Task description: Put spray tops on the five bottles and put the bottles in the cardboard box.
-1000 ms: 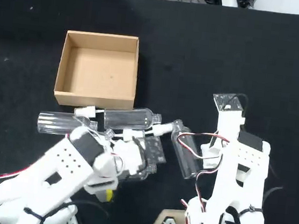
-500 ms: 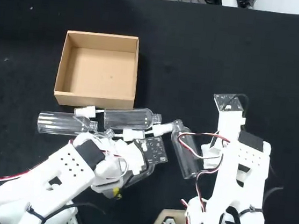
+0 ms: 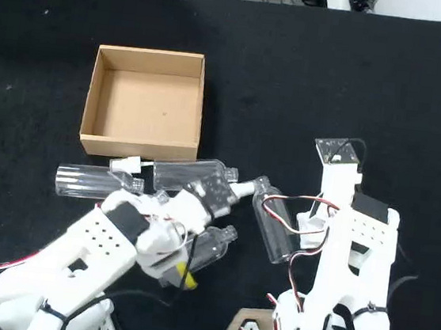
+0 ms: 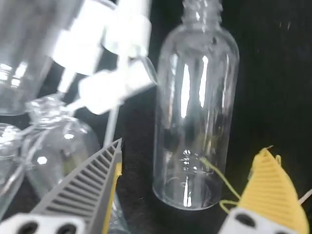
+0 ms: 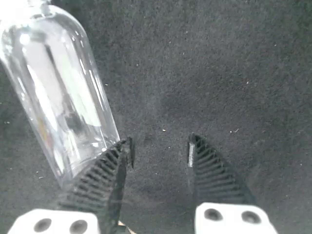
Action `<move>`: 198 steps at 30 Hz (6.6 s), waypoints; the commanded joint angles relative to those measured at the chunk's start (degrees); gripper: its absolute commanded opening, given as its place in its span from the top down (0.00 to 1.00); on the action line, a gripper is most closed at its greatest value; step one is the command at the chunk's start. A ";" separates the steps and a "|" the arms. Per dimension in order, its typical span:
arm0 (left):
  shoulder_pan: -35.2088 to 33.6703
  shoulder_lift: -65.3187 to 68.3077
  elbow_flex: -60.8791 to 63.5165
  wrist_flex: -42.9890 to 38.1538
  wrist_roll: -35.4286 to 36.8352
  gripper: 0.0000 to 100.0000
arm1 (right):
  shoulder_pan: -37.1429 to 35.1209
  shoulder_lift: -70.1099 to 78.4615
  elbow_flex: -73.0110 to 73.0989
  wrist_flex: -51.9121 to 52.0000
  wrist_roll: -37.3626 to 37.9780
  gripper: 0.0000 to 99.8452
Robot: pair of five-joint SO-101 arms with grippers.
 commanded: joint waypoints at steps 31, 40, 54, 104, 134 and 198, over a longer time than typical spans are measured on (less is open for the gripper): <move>12.62 0.09 12.26 -14.42 8.88 0.69 | -7.65 -2.51 -15.87 14.68 -0.09 0.84; 7.69 -0.70 10.77 -12.75 8.88 0.94 | -7.65 -2.51 -17.45 16.18 -0.09 0.84; 4.97 -0.62 7.52 -0.62 1.58 0.66 | -7.56 -2.51 -17.27 16.09 -0.09 0.84; -61.67 -15.65 -30.37 27.43 -12.13 0.97 | -46.51 -1.01 -23.08 1.85 -17.32 0.84; -58.59 -10.73 -14.64 8.44 -12.13 0.97 | -45.98 10.51 -7.96 2.64 28.66 0.72; -58.51 -11.34 -15.08 8.18 -12.13 0.97 | -40.09 -17.01 -4.62 2.81 20.13 0.99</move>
